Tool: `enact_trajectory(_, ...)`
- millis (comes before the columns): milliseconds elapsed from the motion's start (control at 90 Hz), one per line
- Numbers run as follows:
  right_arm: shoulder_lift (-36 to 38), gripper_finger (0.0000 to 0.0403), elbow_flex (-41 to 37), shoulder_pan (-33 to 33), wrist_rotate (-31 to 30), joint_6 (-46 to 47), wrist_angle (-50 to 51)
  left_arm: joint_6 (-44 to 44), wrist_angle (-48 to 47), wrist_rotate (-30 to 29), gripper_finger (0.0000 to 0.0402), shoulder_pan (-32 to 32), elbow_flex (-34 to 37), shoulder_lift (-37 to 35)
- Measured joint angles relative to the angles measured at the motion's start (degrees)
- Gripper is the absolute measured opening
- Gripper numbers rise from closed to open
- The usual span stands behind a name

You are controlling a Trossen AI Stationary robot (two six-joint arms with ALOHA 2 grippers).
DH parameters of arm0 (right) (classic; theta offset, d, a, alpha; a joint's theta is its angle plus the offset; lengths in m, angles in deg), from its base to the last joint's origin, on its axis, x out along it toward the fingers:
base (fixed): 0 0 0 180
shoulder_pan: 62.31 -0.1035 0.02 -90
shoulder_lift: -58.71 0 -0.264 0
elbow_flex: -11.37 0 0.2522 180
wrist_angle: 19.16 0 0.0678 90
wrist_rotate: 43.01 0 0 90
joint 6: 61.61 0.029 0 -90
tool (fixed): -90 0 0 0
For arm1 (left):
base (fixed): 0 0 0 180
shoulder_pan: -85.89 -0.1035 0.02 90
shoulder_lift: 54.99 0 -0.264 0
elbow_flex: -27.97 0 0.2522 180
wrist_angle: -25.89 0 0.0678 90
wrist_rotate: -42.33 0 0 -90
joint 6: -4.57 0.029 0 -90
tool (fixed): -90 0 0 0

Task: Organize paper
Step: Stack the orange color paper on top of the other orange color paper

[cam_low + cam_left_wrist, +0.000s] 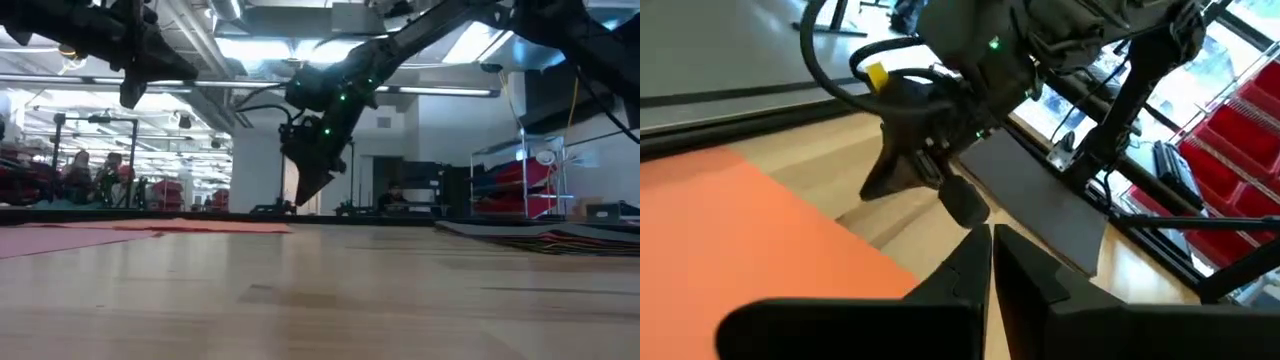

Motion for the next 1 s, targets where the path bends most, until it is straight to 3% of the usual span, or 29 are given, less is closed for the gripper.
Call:
enact_trajectory(167,-0.9,0.0000,0.0,-0.9,-2.2,2.7,-0.4,0.1,0.0,-0.4,0.0000,0.0,0.0,0.0)
enact_trajectory(300,-0.7,0.0000,0.0,-1.1,-0.3,10.0,2.0,0.0,0.0,-0.5,0.0000,0.0,0.0,0.0)
enact_trajectory(578,-0.6,0.0000,-0.1,-4.0,-2.2,22.0,3.1,-0.3,0.0,-0.6,0.0000,0.0,0.0,0.0)
enact_trajectory(900,-0.6,0.0000,-0.1,-8.0,-11.1,35.0,4.5,-1.6,0.1,-0.6,0.0000,0.0,0.0,0.0)
enact_trajectory(1000,-0.6,0.0000,-0.1,-9.3,-11.0,35.6,4.1,-1.6,0.1,-0.6,0.0000,0.0,0.0,0.0)
